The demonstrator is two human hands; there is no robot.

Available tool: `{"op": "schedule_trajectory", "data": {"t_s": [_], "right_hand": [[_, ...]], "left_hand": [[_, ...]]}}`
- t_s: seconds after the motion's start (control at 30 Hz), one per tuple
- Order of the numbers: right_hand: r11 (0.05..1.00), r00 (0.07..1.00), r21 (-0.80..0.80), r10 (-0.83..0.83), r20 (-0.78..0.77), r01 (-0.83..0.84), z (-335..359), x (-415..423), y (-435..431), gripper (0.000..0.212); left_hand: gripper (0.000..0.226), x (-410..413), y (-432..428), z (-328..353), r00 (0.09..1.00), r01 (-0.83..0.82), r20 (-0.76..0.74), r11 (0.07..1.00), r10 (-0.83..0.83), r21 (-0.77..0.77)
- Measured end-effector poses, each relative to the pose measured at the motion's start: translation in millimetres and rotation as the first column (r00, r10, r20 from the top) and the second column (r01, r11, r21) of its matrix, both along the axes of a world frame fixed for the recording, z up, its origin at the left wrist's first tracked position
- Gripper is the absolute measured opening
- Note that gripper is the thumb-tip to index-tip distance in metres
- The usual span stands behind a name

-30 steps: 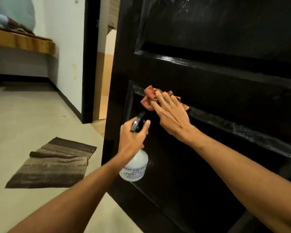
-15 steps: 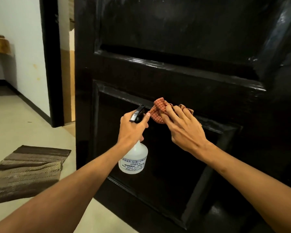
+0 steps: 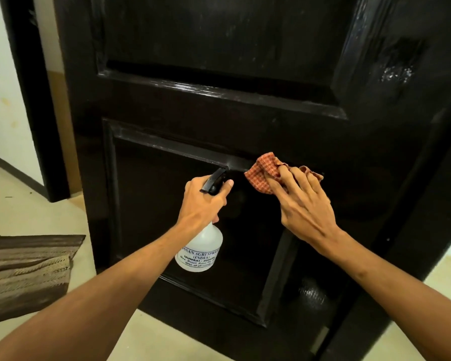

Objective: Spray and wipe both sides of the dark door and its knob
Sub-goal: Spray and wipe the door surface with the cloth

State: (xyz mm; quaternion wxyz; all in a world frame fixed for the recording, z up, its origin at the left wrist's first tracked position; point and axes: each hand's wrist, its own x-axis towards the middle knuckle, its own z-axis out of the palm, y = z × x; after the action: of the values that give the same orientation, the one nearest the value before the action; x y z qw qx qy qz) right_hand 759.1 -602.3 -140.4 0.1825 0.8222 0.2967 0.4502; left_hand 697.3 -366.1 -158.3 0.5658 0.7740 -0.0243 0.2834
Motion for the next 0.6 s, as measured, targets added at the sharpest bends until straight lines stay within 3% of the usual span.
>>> {"op": "schedule_trajectory", "data": {"t_s": [0.4,0.6], "right_hand": [[0.995,1.0,0.103,-0.013,0.028,0.01,-7,-8,-12,0.055],[0.999,0.999,0.044,0.023,0.047,-0.025,-2,-2,-4,0.058]], "left_hand": [[0.023,-2,-44,-1,0.994,0.107,0.005,0.994,-0.107,-0.002],[0.024,-4,-42,3,0.994,0.098,0.034,0.995,-0.099,0.033]]}}
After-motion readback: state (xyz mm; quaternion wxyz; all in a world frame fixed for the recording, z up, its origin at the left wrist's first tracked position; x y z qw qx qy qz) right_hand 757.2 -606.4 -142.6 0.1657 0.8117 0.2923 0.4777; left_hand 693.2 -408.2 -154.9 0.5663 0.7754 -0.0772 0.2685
